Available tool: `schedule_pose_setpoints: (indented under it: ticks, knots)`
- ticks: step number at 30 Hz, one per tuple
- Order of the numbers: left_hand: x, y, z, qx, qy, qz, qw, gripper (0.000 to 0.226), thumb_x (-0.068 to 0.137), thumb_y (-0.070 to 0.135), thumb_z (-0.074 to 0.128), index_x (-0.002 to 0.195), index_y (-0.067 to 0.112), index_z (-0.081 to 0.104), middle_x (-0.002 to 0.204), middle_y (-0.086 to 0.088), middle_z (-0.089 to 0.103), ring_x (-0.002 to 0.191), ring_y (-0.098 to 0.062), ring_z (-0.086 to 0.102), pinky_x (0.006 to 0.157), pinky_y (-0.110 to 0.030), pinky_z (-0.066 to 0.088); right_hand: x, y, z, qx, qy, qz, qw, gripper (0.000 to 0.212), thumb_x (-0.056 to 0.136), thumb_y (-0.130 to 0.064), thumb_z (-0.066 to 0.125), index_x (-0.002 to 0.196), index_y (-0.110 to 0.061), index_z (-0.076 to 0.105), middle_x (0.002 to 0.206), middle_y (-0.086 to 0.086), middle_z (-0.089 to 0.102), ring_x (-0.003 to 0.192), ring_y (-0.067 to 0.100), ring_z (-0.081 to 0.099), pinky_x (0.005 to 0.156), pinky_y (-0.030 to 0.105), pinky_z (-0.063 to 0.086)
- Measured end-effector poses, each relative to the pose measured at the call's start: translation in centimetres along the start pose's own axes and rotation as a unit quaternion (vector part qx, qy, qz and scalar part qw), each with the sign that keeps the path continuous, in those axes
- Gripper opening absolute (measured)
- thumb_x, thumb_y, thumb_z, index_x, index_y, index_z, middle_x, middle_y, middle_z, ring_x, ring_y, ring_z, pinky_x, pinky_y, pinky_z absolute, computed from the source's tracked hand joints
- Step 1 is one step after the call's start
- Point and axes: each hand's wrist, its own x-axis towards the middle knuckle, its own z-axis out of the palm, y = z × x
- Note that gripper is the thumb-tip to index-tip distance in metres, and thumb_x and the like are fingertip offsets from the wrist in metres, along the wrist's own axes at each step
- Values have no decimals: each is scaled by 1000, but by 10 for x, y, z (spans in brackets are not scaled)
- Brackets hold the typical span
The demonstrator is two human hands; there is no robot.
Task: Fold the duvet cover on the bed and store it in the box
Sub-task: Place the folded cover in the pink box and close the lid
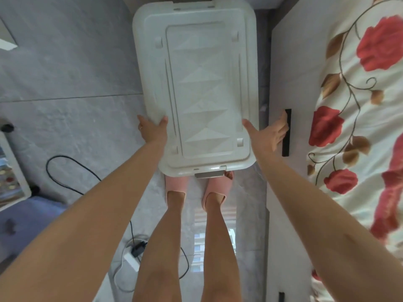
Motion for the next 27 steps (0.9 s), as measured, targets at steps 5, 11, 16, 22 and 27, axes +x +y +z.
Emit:
schedule_pose_setpoints:
  ticks: [5,11,16,22,27]
  knots:
    - [-31,-54,3,62,-41,24,997,85,89,10,62,151,12,3,151,-15,22,136,-28,30,111,-35,28,-53,61,27,114,-48,252,960,124,63,-52,81,150,-16,1,155,11,13,143,30,18,115,45,20]
    - [-26,-57,-7,106,-39,49,992,79,77,10,75,140,8,29,139,-10,44,126,-25,44,102,-31,37,-99,81,47,383,-271,328,820,105,46,-47,88,135,-11,44,136,5,48,126,28,44,95,43,44]
    - [-21,-54,-9,106,-46,23,993,77,73,10,78,136,9,33,136,-9,48,124,-27,47,101,-36,41,-108,83,72,481,-234,368,761,56,92,-27,60,141,-12,38,143,11,41,136,34,35,98,53,40]
    - [-29,-49,-7,136,-40,20,990,75,77,14,75,137,10,31,136,-8,47,124,-29,46,99,-36,41,-103,52,88,477,-198,392,762,41,95,-17,57,133,-8,43,127,13,50,115,34,49,95,59,43]
    - [-28,-44,-8,143,-42,12,989,73,78,15,75,136,10,31,135,-9,47,122,-30,47,97,-37,42,-102,38,91,387,-131,408,816,26,95,-13,56,118,-3,49,86,12,51,68,22,48,78,51,52]
